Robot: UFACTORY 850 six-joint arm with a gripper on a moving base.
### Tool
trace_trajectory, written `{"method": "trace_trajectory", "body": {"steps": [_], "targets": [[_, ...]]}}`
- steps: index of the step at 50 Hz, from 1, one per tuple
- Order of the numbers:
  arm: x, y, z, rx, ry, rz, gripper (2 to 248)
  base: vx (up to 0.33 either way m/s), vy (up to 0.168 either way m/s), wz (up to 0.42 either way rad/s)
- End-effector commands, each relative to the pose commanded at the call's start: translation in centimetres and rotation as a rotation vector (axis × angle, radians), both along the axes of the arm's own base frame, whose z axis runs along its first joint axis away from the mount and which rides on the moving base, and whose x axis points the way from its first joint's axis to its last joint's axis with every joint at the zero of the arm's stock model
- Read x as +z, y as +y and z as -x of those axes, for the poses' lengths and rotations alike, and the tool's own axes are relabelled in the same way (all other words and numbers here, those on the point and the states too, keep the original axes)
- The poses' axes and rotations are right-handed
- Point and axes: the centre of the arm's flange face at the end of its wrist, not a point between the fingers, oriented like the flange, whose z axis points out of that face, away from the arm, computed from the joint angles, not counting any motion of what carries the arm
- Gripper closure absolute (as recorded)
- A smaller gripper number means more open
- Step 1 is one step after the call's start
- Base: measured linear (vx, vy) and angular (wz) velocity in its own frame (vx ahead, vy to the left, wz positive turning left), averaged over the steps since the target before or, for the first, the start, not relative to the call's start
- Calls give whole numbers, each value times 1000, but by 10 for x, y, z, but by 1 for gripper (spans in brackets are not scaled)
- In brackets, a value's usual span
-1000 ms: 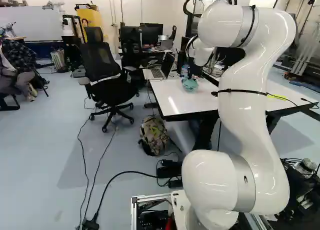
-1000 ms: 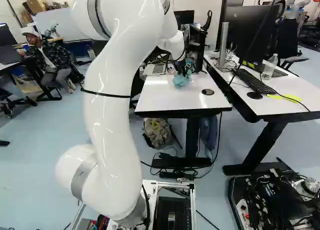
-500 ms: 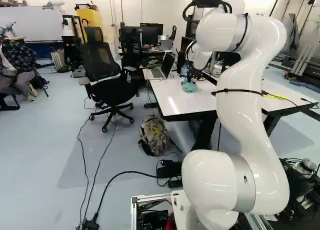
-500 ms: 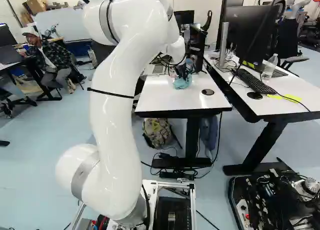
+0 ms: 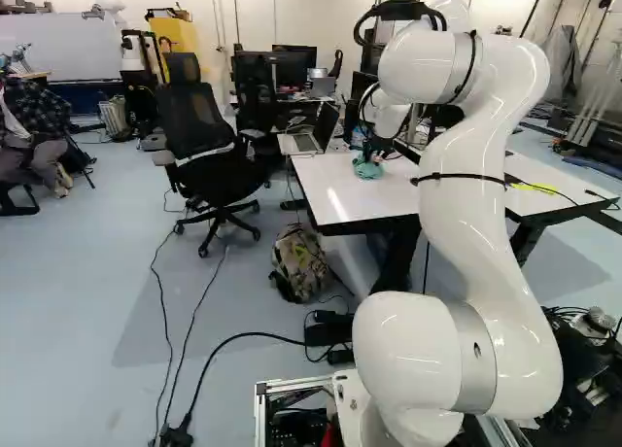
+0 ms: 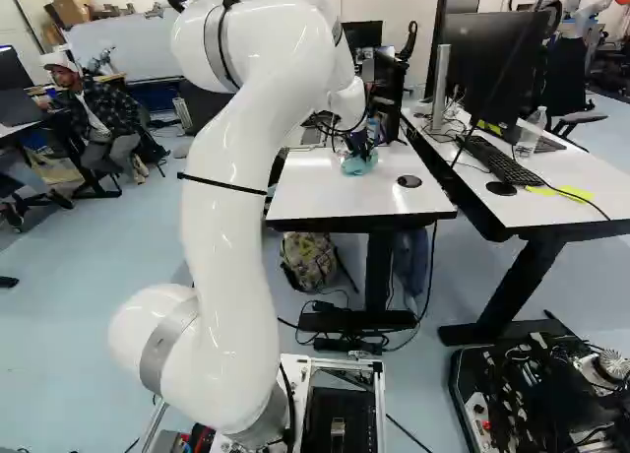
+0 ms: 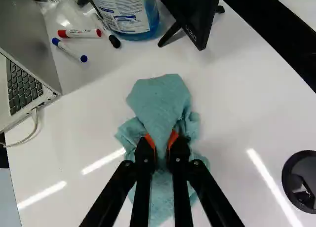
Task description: Clean the table with the green towel
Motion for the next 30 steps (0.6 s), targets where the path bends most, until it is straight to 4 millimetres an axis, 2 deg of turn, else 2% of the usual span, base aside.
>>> {"method": "trace_trajectory", "body": {"steps": [18, 30], "targets": [[0, 0, 0, 1, 3, -1, 204, 0, 0, 0], [-2, 0, -14, 7, -11, 3, 204, 0, 0, 0]]}}
